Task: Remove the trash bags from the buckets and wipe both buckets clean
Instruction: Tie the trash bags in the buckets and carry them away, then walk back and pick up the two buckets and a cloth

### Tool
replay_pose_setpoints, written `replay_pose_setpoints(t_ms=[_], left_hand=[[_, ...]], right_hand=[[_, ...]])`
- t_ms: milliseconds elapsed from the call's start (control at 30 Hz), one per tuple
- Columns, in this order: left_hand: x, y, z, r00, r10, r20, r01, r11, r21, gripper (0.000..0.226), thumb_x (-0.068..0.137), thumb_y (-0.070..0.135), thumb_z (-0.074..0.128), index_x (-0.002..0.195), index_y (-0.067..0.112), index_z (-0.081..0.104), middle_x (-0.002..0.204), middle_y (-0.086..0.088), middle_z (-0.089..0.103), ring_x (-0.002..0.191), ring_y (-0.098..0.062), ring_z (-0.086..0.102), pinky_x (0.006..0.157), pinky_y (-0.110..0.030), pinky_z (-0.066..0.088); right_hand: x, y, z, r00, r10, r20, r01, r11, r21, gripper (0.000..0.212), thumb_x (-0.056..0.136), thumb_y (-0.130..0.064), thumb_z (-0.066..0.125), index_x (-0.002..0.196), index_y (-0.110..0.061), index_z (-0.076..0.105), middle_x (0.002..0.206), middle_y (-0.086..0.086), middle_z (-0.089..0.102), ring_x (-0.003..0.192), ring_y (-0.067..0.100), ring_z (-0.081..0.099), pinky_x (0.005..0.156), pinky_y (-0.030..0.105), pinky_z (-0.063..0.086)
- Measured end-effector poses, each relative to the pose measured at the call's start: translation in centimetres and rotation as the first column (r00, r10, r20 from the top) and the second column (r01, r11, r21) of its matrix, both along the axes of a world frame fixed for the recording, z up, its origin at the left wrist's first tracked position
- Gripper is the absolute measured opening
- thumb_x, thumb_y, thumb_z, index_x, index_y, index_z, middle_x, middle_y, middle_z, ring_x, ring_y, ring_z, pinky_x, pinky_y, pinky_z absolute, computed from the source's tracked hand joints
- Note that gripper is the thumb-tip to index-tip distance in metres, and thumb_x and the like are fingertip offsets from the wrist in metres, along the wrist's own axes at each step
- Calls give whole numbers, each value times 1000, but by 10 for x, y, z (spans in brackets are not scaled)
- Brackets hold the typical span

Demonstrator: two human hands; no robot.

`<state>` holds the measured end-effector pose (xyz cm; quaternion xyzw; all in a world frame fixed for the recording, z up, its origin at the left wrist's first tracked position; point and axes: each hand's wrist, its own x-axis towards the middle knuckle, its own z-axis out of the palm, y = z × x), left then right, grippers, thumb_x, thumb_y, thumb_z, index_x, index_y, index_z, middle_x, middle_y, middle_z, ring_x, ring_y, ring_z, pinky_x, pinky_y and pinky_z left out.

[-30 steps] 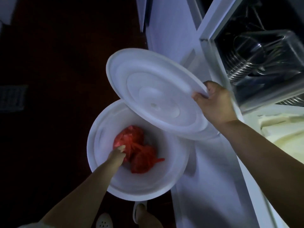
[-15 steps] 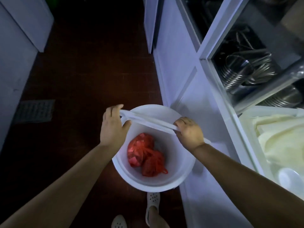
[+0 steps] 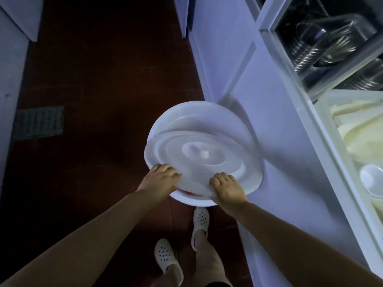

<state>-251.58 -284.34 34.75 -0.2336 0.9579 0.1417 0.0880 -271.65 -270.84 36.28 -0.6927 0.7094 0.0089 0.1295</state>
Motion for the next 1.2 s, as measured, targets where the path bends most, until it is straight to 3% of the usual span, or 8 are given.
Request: replay_pose_setpoints(t_ms=[133, 233, 333, 467, 567, 700, 933, 1200], left_hand=[[3, 10, -38, 988, -79, 131, 68, 994, 84, 43, 86, 23, 53, 128, 25, 48, 129, 3, 51, 124, -18, 41, 107, -33, 23], [6, 16, -69, 989, -35, 147, 8, 984, 180, 43, 82, 19, 58, 125, 23, 54, 124, 1, 54, 121, -20, 45, 106, -33, 27], [1, 21, -94, 992, -10, 123, -8, 990, 140, 41, 61, 11, 75, 101, 19, 68, 97, 0, 64, 98, -23, 61, 91, -33, 46], [-15, 13, -126, 996, 11, 83, -10, 1000, -10, 44, 34, 6, 84, 73, 19, 71, 71, 3, 64, 70, -19, 64, 66, -27, 54], [-26, 5, -148, 996, 2, 90, 0, 1000, -25, 48, 29, 15, 91, 71, 18, 69, 71, 3, 64, 69, -18, 64, 63, -27, 53], [-32, 3, -163, 996, 4, 85, -3, 1000, -7, 50, 31, 23, 94, 74, 19, 68, 73, 3, 64, 72, -19, 64, 68, -28, 53], [-27, 18, -163, 990, -78, 121, 74, 997, 31, 51, 33, 31, 92, 76, 20, 68, 74, 5, 61, 71, -17, 62, 69, -26, 52], [-36, 33, -165, 995, -65, 72, 65, 998, 4, 47, 33, 25, 91, 73, 19, 68, 71, 4, 60, 67, -17, 61, 64, -24, 52]], right_hand=[[8, 15, -38, 999, 10, 53, -25, 956, 291, 56, 73, -43, 73, 115, -11, 54, 114, 5, 52, 107, 24, 48, 95, 32, 36], [10, 20, -72, 997, 50, 61, -68, 933, 353, 52, 78, -35, 66, 122, -14, 49, 121, 4, 48, 115, 24, 43, 98, 33, 33], [7, 19, -99, 997, 82, 7, -79, 920, 385, 45, 78, -32, 66, 117, -15, 53, 114, 3, 52, 107, 24, 48, 91, 33, 37], [2, 8, -132, 988, 103, -116, -65, 954, 293, 37, 52, -28, 83, 82, -16, 65, 77, 0, 60, 71, 21, 58, 65, 27, 48], [-5, 0, -158, 988, 61, -141, -21, 963, 269, 31, 63, -20, 76, 91, -16, 61, 87, 0, 58, 81, 21, 56, 72, 29, 44], [-18, -9, -170, 983, 69, -168, -30, 975, 220, 39, 40, -14, 82, 74, -16, 62, 72, 0, 57, 66, 20, 56, 58, 25, 46], [-23, 10, -162, 982, 132, -135, -99, 969, 225, 34, 43, -17, 83, 71, -16, 64, 71, -1, 58, 63, 18, 56, 59, 24, 47], [-33, 15, -160, 973, 130, -192, -102, 984, 146, 27, 45, -8, 74, 69, -14, 63, 71, 2, 58, 65, 21, 55, 62, 27, 46]])
